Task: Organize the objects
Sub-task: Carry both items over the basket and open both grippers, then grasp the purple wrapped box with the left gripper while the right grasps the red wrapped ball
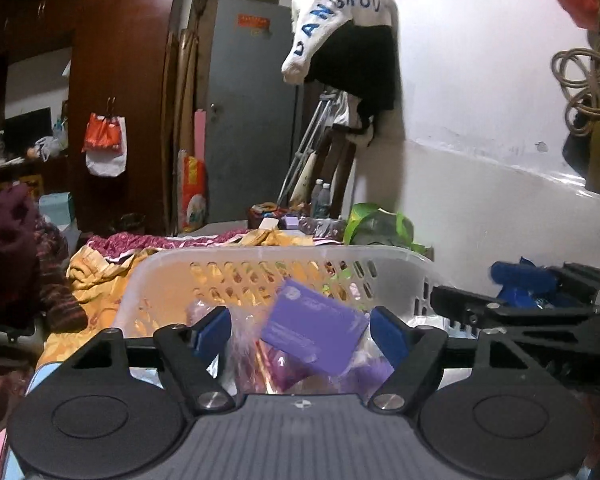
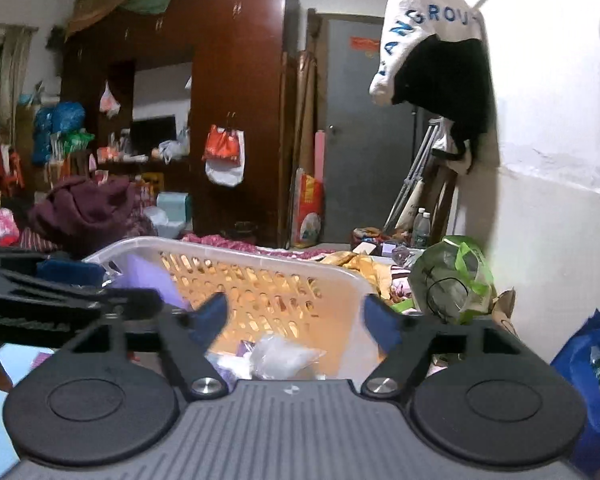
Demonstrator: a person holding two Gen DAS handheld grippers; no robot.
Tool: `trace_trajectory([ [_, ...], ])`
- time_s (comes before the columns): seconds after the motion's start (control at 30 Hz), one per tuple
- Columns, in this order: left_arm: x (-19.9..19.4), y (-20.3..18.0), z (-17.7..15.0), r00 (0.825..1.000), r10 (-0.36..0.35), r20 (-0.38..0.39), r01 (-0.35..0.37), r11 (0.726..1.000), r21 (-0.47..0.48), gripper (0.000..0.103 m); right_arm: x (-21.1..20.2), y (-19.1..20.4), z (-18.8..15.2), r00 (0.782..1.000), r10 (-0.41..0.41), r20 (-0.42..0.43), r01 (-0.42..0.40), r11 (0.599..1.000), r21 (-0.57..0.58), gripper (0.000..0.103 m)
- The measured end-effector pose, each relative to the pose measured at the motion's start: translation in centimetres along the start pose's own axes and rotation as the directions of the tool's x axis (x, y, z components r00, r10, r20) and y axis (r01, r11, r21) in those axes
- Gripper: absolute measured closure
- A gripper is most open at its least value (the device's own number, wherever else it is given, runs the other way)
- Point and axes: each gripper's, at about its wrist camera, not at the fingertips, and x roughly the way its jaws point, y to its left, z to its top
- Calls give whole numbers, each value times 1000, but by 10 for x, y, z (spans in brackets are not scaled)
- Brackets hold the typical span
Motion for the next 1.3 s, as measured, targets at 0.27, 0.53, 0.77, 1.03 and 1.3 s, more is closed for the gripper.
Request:
trace_trajectory([
  [0.27,-73,16,-56,993,-34,113,26,997,71,0,-74,-18,-56,972,214,100,-228,960,165,0],
  [0.53,-56,83,-88,996,84,-32,-83,996,34,5,-34,28,-116,937,282,-206,-285,958,16,16],
  [0.77,-9,107,-97,981,114,-158,-109,993,45,9,-29,41,-123,906,334,-261,-332,942,55,37],
  [1.03,11,106,-107,963,131,-237,-120,991,61,30,-29,50,-122,929,284,-239,-291,957,7,53],
  [1.3,0,99,-112,967,165,-195,-153,985,76,54,-35,41,-123,933,290,-212,-289,957,33,53],
])
